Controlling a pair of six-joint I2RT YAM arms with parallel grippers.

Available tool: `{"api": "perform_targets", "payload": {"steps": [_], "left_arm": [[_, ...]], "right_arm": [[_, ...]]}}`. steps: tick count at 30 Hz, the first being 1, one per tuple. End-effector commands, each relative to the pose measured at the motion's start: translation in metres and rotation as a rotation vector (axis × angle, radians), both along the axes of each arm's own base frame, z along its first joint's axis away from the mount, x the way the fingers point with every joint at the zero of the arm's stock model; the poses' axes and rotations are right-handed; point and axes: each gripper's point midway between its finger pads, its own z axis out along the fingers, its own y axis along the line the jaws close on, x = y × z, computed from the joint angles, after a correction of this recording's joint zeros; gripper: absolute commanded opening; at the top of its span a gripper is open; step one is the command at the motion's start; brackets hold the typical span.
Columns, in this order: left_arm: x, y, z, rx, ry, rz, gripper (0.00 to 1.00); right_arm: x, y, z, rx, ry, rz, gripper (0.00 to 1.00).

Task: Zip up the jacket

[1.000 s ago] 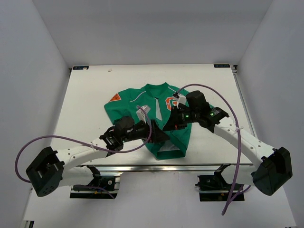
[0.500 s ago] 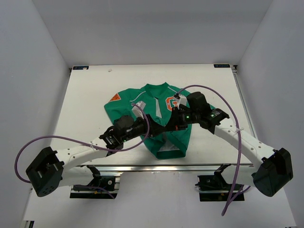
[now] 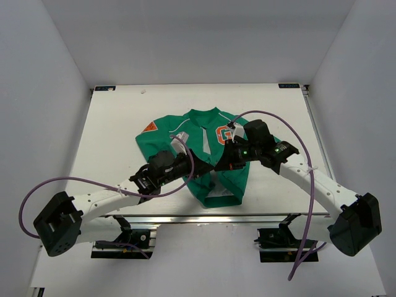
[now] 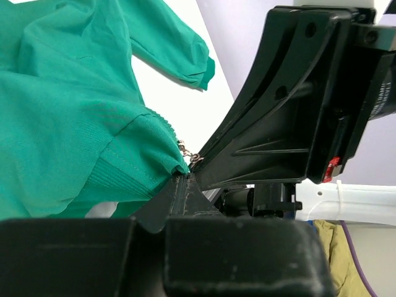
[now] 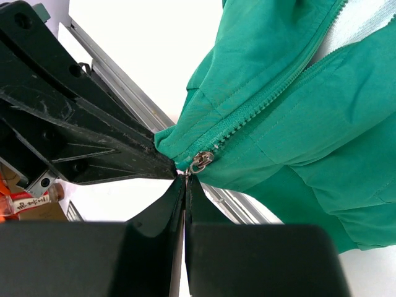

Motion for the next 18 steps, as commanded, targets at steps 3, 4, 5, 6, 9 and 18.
{"api": "perform_targets", "payload": {"steps": [3,4,5,6,9,18], "left_arm": [[-0.002,0.008,-0.002,0.023,0.011,0.029,0.0],[-0.002,0.01,-0.005,0.029,0.019,0.032,0.0],[-0.004,0.012,-0.011,0.046,0.037,0.033,0.0],[-0.006,0.015,-0.013,0.052,0.045,0.034,0.0],[-0.011,0.021,-0.027,0.093,0.085,0.04,0.0],[-0.022,0.026,-0.037,0.11,0.117,0.01,0.0]], "right_arm": [[0.003,0.005,0.016,0.04,-0.046,0.032,0.0],[0.005,0.004,0.014,0.031,-0.046,0.031,0.0],[0.007,0.004,0.015,0.03,-0.053,0.026,0.0],[0.008,0.002,0.014,0.022,-0.054,0.022,0.0],[0.016,-0.001,0.014,0.0,-0.08,0.007,0.0],[0.038,0.001,0.013,-0.054,-0.226,0.061,0.0]]}}
